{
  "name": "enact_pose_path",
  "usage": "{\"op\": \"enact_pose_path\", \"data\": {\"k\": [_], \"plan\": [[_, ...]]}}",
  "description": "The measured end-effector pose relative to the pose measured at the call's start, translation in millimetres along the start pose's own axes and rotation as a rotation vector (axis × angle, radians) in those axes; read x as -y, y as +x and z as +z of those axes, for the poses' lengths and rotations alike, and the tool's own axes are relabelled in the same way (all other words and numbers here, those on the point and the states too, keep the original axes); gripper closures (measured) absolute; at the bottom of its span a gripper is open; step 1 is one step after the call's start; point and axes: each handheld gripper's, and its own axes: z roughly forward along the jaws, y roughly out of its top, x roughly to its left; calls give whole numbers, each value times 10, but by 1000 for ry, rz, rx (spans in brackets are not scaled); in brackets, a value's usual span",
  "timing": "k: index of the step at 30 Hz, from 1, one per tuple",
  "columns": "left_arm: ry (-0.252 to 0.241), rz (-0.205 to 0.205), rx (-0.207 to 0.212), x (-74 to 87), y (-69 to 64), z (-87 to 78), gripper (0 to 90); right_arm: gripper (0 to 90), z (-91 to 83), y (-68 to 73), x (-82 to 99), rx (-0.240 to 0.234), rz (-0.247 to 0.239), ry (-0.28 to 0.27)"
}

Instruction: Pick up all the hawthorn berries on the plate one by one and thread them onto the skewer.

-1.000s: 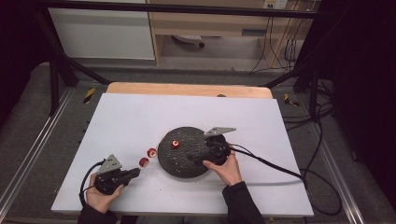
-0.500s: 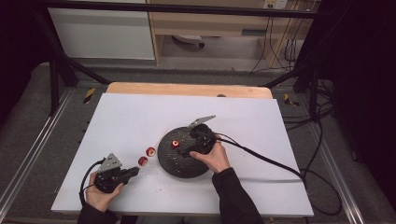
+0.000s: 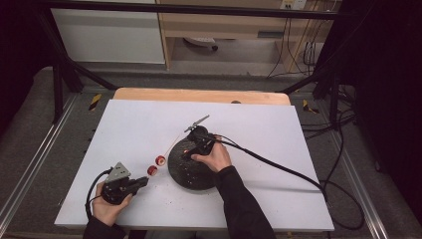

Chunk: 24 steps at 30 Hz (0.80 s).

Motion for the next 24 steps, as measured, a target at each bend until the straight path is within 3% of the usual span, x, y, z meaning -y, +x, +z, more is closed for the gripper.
{"op": "enact_pose_path", "data": {"k": [6,24], "plan": [[5,7,3,-4,-7,8,881,387,115,-26,-79,-6,-9,44],[4,8,5,-8,-6,9,881,598,326,-125,-86,-45,52,105]]}}
